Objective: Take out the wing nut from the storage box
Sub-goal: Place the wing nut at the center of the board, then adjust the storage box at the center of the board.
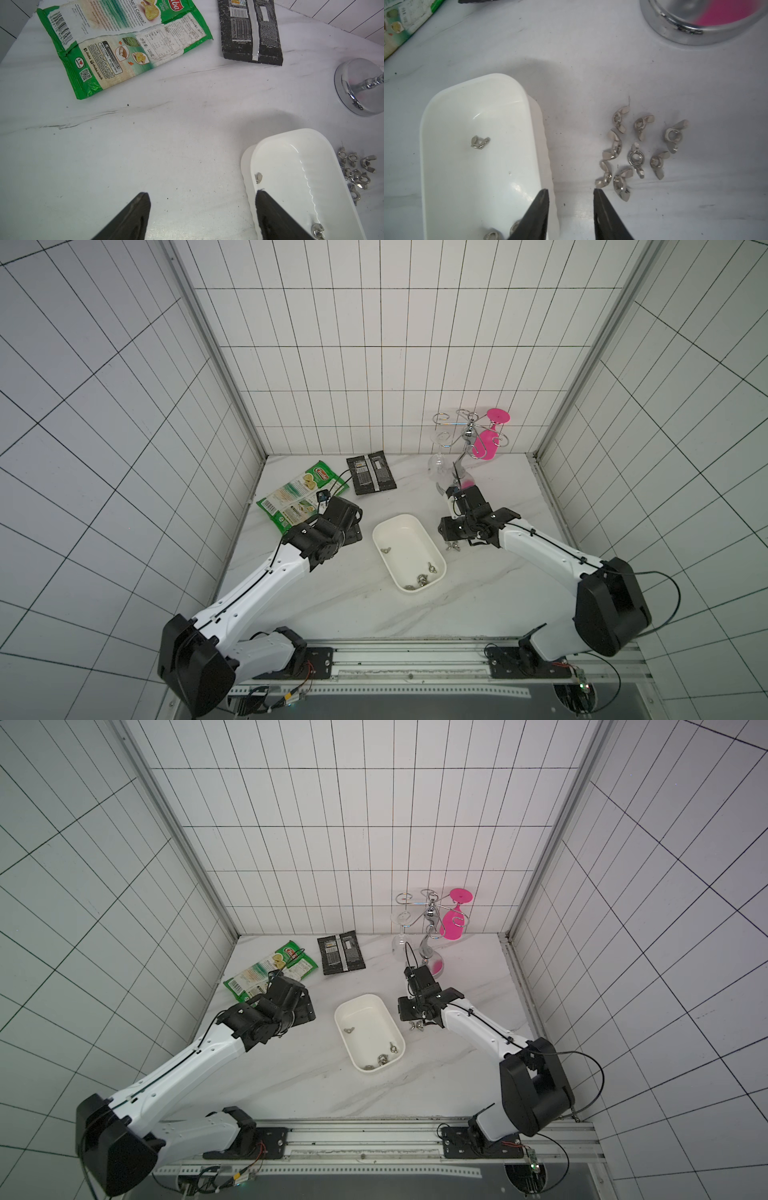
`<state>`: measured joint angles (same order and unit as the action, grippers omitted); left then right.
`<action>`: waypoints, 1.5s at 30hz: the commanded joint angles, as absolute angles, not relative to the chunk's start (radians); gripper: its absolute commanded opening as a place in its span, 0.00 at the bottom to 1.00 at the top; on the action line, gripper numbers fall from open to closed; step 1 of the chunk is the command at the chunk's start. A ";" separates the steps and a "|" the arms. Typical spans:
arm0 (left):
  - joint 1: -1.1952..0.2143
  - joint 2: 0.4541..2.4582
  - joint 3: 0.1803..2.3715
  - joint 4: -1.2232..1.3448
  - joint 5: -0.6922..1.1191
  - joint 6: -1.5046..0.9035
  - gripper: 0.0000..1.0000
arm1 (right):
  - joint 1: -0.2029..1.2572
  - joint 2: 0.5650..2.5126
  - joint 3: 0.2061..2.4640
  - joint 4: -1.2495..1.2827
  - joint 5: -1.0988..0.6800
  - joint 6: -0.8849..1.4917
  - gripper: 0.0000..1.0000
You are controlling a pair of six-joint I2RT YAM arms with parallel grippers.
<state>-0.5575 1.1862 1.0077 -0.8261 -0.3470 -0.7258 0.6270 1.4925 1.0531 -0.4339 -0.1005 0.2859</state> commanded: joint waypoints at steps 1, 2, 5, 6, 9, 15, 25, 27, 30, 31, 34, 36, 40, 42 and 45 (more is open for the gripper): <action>-0.563 1.166 1.027 -0.825 -0.364 -0.723 0.83 | 0.659 1.525 1.086 -0.495 -0.117 0.238 0.45; -0.562 1.164 1.026 -0.825 -0.365 -0.723 0.83 | 0.669 1.543 1.093 -0.502 -0.115 0.228 0.46; -0.563 1.160 1.025 -0.827 -0.370 -0.723 0.83 | 0.694 1.585 1.104 -0.512 -0.083 0.215 0.49; -0.563 1.160 1.025 -0.830 -0.370 -0.723 0.83 | 0.699 1.598 1.107 -0.513 -0.070 0.215 0.50; -0.563 1.160 1.026 -0.830 -0.371 -0.722 0.83 | 0.706 1.623 1.112 -0.515 -0.048 0.212 0.51; -0.563 1.160 1.027 -0.830 -0.373 -0.719 0.83 | 0.707 1.656 1.118 -0.519 -0.042 0.207 0.40; -0.563 1.160 1.026 -0.831 -0.370 -0.716 0.83 | 0.743 1.698 1.142 -0.517 -0.051 0.218 0.21; -0.563 1.160 1.030 -0.833 -0.371 -0.712 0.83 | 0.756 1.708 1.155 -0.516 -0.043 0.245 0.19; -0.563 1.160 1.041 -0.843 -0.375 -0.705 0.83 | 0.778 1.707 1.141 -0.474 -0.019 0.342 0.15; -0.563 1.159 1.044 -0.848 -0.377 -0.704 0.83 | 0.783 1.699 1.124 -0.447 -0.010 0.382 0.14; -0.563 1.150 1.051 -0.855 -0.376 -0.705 0.83 | 0.788 1.673 1.082 -0.368 0.001 0.501 0.13; -0.563 1.143 1.051 -0.859 -0.376 -0.703 0.83 | 0.793 1.660 1.074 -0.334 0.013 0.571 0.12; -0.563 1.140 1.061 -0.873 -0.374 -0.704 0.83 | 0.813 1.665 1.082 -0.299 0.052 0.715 0.10; -0.563 1.136 1.065 -0.880 -0.373 -0.704 0.83 | 0.823 1.669 1.081 -0.285 0.073 0.784 0.10; -0.563 1.125 1.065 -0.885 -0.373 -0.702 0.83 | 0.833 1.687 1.085 -0.276 0.105 0.873 0.11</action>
<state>-0.5575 1.1507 1.0332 -0.8742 -0.3626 -0.7143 0.8177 1.6852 1.0805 -0.3241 0.0460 0.7227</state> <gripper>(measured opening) 0.834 0.117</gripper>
